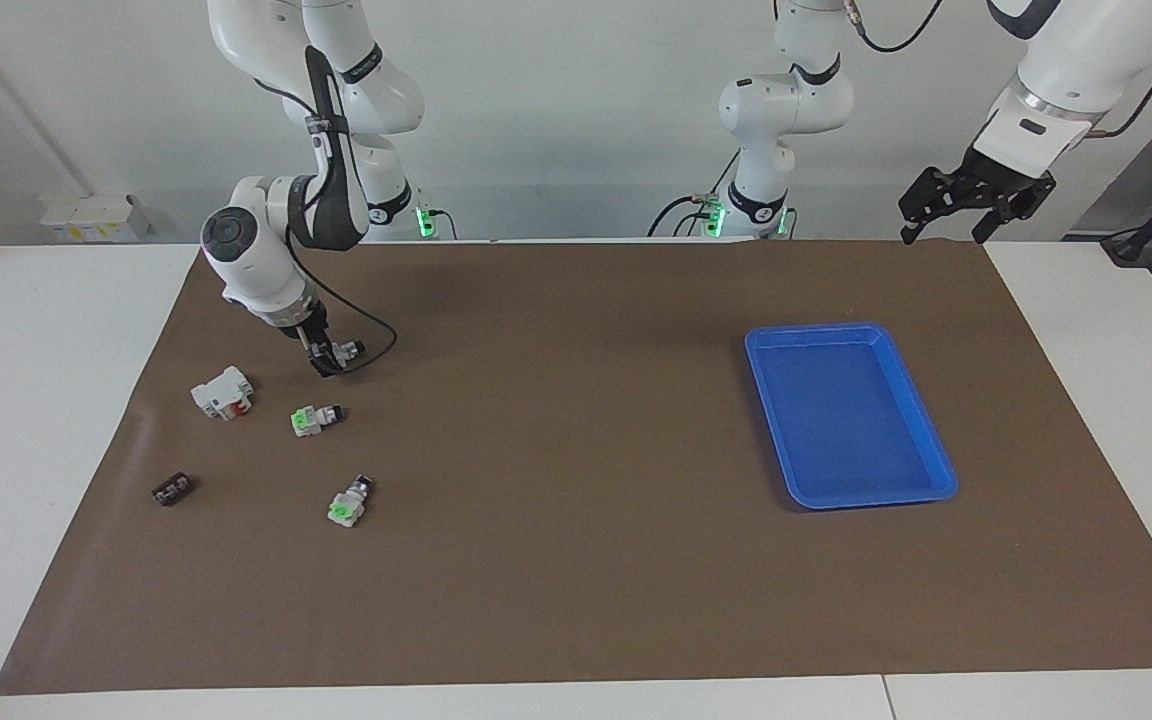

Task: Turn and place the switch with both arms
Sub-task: 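Grasp the nearest green-topped switch with the right gripper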

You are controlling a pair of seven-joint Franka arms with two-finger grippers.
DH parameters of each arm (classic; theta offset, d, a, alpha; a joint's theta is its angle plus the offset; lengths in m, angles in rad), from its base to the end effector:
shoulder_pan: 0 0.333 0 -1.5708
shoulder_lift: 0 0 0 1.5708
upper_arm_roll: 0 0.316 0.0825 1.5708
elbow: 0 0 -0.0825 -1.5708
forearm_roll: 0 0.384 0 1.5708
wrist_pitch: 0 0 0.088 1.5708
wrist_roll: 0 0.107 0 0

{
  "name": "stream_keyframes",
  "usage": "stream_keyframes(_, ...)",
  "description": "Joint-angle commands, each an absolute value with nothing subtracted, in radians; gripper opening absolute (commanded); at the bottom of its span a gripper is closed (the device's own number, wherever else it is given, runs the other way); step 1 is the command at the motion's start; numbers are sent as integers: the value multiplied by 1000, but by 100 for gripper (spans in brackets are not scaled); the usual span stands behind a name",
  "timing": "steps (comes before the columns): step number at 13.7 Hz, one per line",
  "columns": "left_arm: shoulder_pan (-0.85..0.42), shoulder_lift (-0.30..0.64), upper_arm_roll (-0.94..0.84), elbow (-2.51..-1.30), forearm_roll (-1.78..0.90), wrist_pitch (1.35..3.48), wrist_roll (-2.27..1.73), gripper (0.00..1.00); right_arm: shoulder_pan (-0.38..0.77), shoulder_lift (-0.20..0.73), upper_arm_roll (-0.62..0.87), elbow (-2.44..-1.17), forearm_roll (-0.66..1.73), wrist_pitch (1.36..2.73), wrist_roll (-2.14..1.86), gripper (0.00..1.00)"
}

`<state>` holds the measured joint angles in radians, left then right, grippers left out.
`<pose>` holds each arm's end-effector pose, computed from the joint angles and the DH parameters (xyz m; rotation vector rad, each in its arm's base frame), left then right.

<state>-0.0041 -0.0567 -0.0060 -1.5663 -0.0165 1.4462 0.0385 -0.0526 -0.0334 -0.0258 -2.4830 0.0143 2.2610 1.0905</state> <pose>0.5237 -0.0073 0.6467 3.1221 -0.0782 -0.0987 0.4455 -0.0346 0.2869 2.5343 -1.6949 -0.2604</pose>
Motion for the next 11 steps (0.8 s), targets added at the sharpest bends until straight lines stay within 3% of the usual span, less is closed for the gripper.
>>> stream_keyframes(1,11,-86,-14,-1597,-23,1443,34,100,-49,-34,-25,-2491,31,2280,1074,13)
stream_keyframes(2,11,-86,-14,-1597,-23,1443,34,100,-48,-34,-22,-2487,31,2269,1072,0)
stream_keyframes(5,11,-86,-14,-1597,-23,1442,34,100,-26,-9,-23,-2433,137,2220,1095,0)
stream_keyframes(11,11,-86,-14,-1597,-23,1443,34,100,-26,-20,-17,-2202,409,1872,1165,0)
